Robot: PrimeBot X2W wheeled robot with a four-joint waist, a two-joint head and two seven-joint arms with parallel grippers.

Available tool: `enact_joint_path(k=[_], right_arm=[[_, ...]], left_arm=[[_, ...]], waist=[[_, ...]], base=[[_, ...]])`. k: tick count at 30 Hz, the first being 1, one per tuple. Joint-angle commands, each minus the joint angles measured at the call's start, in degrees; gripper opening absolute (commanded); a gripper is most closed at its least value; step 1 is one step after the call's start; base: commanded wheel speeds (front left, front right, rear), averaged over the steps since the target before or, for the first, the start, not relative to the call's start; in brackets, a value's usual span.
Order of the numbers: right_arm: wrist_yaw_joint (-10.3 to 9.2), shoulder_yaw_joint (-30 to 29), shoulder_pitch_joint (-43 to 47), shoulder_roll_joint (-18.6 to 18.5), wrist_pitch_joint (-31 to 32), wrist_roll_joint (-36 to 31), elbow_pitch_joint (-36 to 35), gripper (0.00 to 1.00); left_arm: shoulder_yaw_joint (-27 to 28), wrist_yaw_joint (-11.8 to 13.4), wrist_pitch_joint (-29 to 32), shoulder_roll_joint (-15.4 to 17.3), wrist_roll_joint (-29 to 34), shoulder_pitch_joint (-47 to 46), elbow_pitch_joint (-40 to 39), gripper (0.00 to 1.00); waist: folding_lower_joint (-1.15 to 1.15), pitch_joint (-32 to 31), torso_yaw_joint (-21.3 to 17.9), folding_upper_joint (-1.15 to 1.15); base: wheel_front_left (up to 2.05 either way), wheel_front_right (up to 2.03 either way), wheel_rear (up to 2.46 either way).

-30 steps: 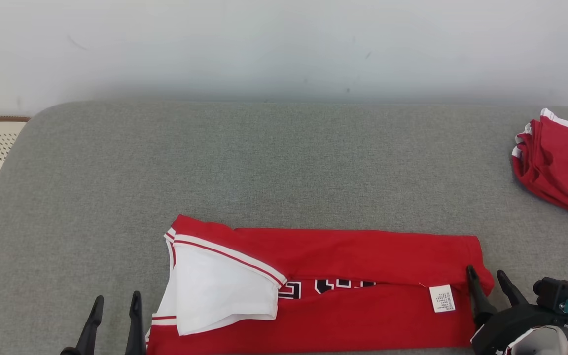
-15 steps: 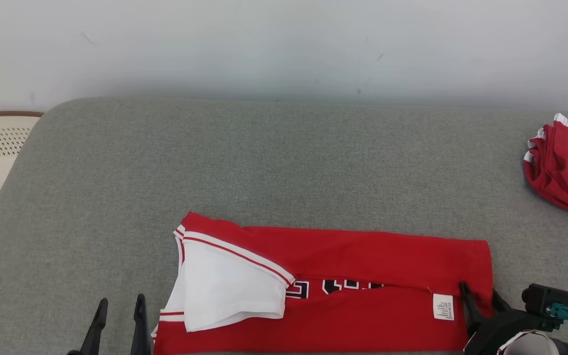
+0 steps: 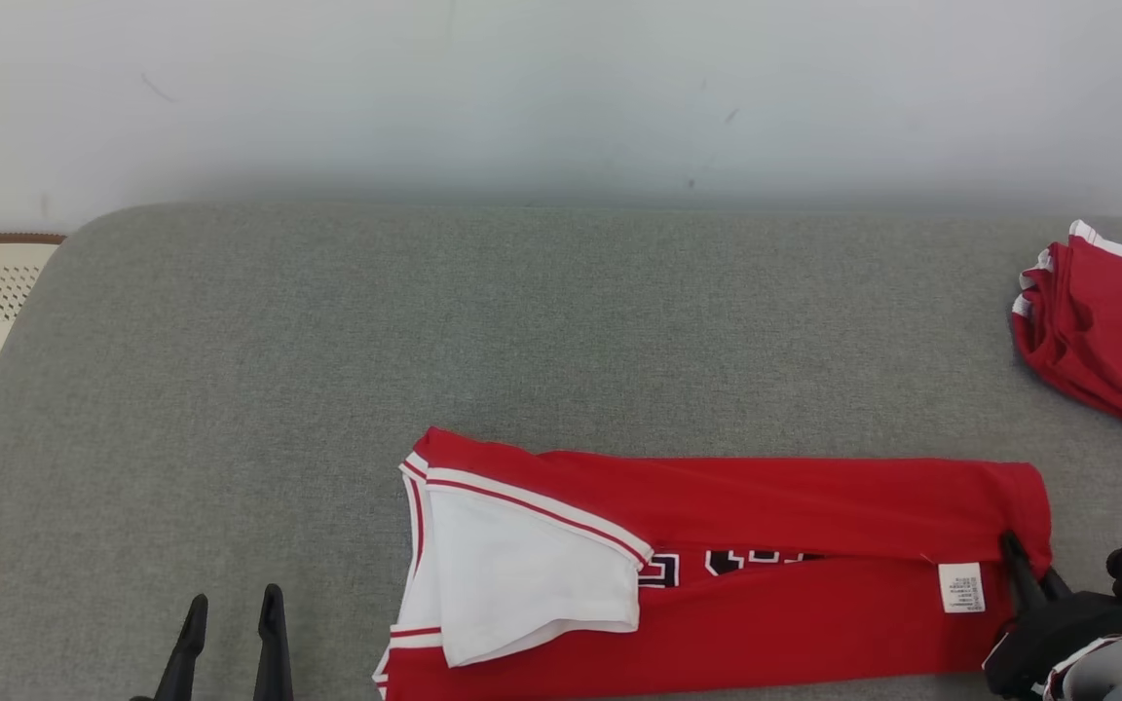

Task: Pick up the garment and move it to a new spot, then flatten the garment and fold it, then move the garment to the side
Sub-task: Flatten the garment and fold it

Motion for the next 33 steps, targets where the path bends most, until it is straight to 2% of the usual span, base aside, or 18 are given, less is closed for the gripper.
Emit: enact_joint_path(k=[1,4,8,18,23,33], right_arm=[[-0.06,-0.57,-0.53,-1.49,-0.16,0.36,-0.17,0.00],[-0.06,-0.70,-0.47,-2.85,0.16,-0.03,-1.26,0.00],[-0.06,1.08,0.47,-2.66,1.41,3.48,-6.51,0.00],[-0.04,10.21,3.30,-3.21,7.69,17.13,-25.18,0.00],[-0.03,15.03,3.40,-1.51,10.90,24.20,-33.18,0.00],[-0.03,21.41,-0.42,2.36,13.27,28.55,-35.94,0.00]], left_arm=[[-0.02,0.12,-0.20,0.01,-0.29,0.89,-0.08,1.00],[-0.10,0.40,-0.20,0.01,-0.47,0.94,-0.16,1.00],[0.11,0.49,-0.21,0.02,-0.74,0.97,-0.12,1.00],[0.80,-0.33,-0.21,0.01,-0.81,0.01,0.69,1.00],[0.10,0.05,-0.21,0.02,-1.03,0.21,0.52,1.00],[-0.89,-0.44,-0.21,0.01,-1.53,-0.74,1.84,1.00]], waist=[[0.00,-0.05,-0.47,0.00],[0.00,-0.09,-1.00,0.00],[0.00,-0.25,-1.63,0.00],[0.00,-1.00,-1.73,0.00],[0.00,-1.42,-0.27,0.00],[0.00,-1.82,2.96,0.00]], base=[[0.00,0.00,0.00],[0.00,0.00,0.00],[0.00,0.00,0.00],[0.00,0.00,0.00],[0.00,0.00,0.00],[0.00,0.00,0.00]])
